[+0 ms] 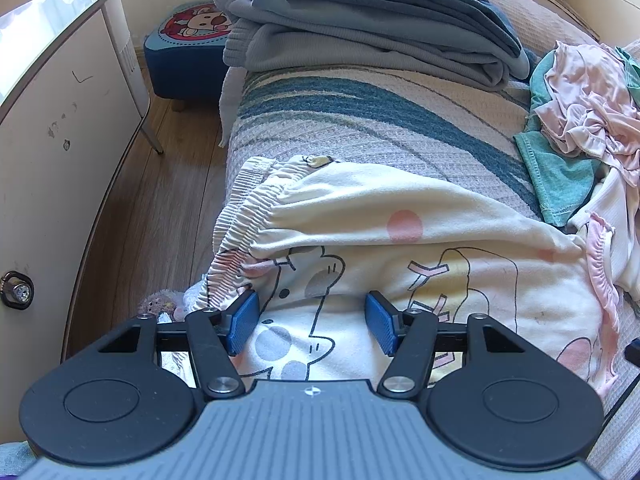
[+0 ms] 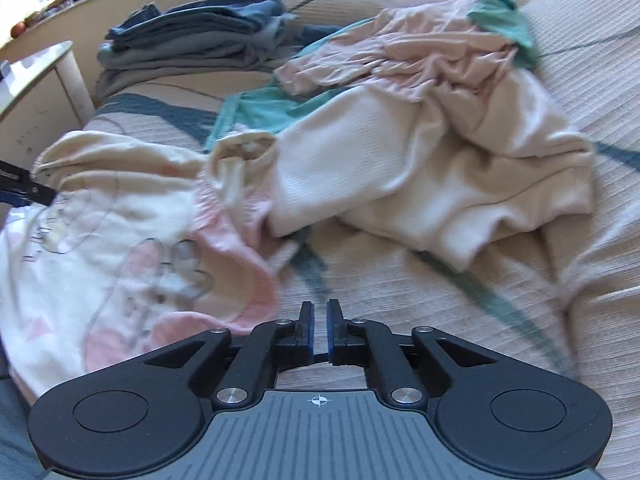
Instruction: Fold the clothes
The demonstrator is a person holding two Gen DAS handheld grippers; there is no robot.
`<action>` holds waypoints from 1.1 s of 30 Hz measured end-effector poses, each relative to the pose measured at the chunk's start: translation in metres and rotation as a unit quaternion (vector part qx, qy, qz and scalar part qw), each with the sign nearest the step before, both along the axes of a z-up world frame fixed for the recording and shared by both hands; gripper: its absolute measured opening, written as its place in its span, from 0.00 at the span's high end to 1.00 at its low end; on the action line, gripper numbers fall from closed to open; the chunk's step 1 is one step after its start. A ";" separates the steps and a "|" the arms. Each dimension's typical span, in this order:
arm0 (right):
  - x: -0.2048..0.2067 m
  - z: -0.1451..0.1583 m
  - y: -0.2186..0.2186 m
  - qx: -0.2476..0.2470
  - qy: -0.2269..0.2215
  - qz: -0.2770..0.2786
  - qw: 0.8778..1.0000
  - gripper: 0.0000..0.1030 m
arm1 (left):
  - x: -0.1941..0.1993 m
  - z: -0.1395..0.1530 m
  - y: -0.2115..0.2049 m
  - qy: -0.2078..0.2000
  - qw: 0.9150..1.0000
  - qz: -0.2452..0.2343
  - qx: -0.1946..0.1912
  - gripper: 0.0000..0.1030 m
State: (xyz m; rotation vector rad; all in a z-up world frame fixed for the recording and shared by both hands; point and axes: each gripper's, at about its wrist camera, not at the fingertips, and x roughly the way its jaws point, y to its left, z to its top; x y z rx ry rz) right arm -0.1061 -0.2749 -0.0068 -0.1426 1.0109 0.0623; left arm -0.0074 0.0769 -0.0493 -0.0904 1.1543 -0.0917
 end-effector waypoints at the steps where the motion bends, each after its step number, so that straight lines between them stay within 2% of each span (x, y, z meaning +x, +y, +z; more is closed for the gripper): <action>1: -0.001 0.002 -0.004 -0.007 -0.004 -0.006 1.000 0.86 | 0.000 0.000 0.000 0.000 1.000 0.000 0.001 0.44; 3: -0.002 0.007 -0.014 -0.014 -0.011 -0.017 1.000 0.84 | 0.000 0.000 0.000 -0.001 1.000 -0.001 0.003 0.44; 7: -0.005 0.019 -0.019 0.010 -0.025 -0.004 1.000 0.84 | 0.000 -0.001 0.000 0.000 1.000 0.000 0.002 0.43; 12: 0.000 0.037 0.004 0.042 -0.058 0.051 0.996 0.83 | 0.001 -0.001 0.000 -0.001 1.000 0.000 0.003 0.42; 16: 0.013 0.046 0.039 0.074 -0.079 0.114 0.988 0.80 | 0.001 -0.001 0.000 -0.001 1.000 0.002 0.003 0.42; 19: 0.023 0.039 0.065 0.096 -0.077 0.162 0.979 0.80 | 0.000 0.000 -0.001 -0.003 1.000 0.001 0.008 0.41; 23: 0.036 0.021 0.094 0.098 -0.056 0.201 0.973 0.80 | -0.001 0.000 -0.002 -0.005 1.000 0.001 0.012 0.39; 25: 0.039 0.014 0.104 0.098 -0.046 0.215 0.971 0.80 | -0.001 -0.001 -0.001 -0.004 1.000 0.005 0.017 0.30; 29: 0.044 -0.001 0.108 0.069 -0.023 0.212 0.975 0.80 | -0.001 -0.001 0.003 -0.004 1.000 0.012 0.015 0.27; 33: 0.046 -0.009 0.084 0.039 -0.019 0.165 0.985 0.79 | -0.002 -0.001 0.002 -0.004 1.000 0.010 0.016 0.27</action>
